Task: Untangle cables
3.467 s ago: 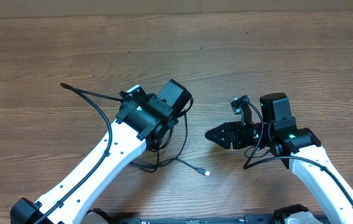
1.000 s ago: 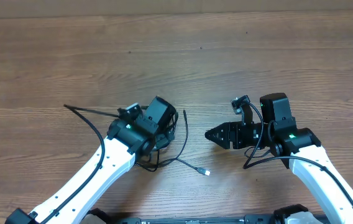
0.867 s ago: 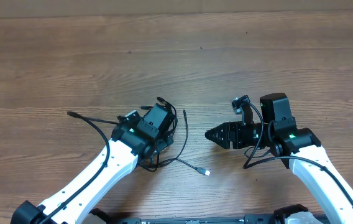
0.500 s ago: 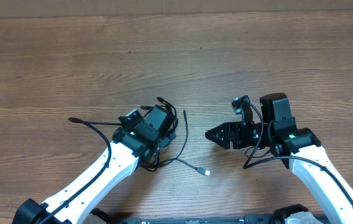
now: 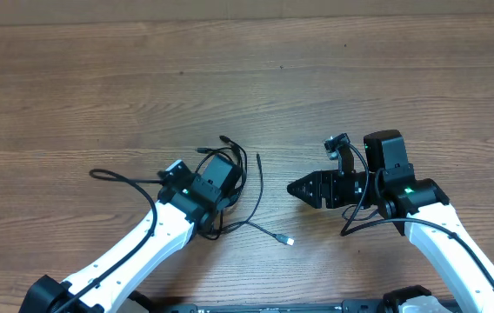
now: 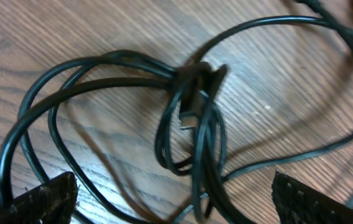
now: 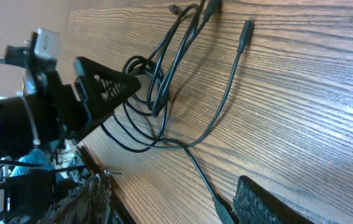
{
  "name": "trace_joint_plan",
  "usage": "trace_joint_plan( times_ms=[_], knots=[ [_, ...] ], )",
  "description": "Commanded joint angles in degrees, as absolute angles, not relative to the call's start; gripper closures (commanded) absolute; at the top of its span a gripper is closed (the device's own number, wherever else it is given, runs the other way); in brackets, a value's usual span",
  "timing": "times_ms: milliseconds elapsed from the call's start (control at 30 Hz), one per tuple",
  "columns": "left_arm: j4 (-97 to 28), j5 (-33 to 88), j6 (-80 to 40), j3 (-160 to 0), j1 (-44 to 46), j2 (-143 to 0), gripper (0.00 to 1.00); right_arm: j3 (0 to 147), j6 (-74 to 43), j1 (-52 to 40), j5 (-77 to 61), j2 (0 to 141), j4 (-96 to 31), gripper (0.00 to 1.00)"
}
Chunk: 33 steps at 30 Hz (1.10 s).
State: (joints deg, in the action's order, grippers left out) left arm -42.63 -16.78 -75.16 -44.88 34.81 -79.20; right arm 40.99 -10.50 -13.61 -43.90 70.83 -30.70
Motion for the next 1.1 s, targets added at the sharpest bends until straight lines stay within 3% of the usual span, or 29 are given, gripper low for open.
trace_joint_plan(
  times_ms=[0, 333, 433, 533, 633, 700, 1067],
  knots=[
    [-39.86, -18.52, -78.43, -41.39, 34.37, -79.4, 0.0, 41.98, -10.48, -13.54, -43.55, 70.85, -30.48, 0.36],
    [-35.68, -18.9, -78.46, -39.57, 34.35, -79.4, 0.0, 41.98, -10.48, -13.54, -43.55, 70.85, -30.48, 0.36],
    [-34.81, -20.75, -78.48, -39.57, 34.37, -79.4, 0.04, 41.98, -10.48, -13.54, -43.55, 70.85, -30.5, 0.37],
    [-33.28, -21.04, -78.46, -39.55, 34.37, -79.4, 0.14, 41.98, -10.46, -13.54, -43.53, 70.85, -30.48, 0.36],
    [-32.91, -21.19, -78.46, -39.55, 34.37, -79.4, 0.32, 41.98, -10.46, -13.54, -43.53, 70.85, -30.48, 0.36],
    [-32.93, -21.23, -78.46, -39.55, 34.37, -79.4, 0.36, 41.98, -10.46, -13.54, -43.53, 70.85, -30.48, 0.36],
    [-33.23, -21.61, -77.78, -39.42, 34.37, -79.4, 0.36, 41.98, -10.48, -13.54, -42.48, 70.85, -30.48, 0.33]
  ],
)
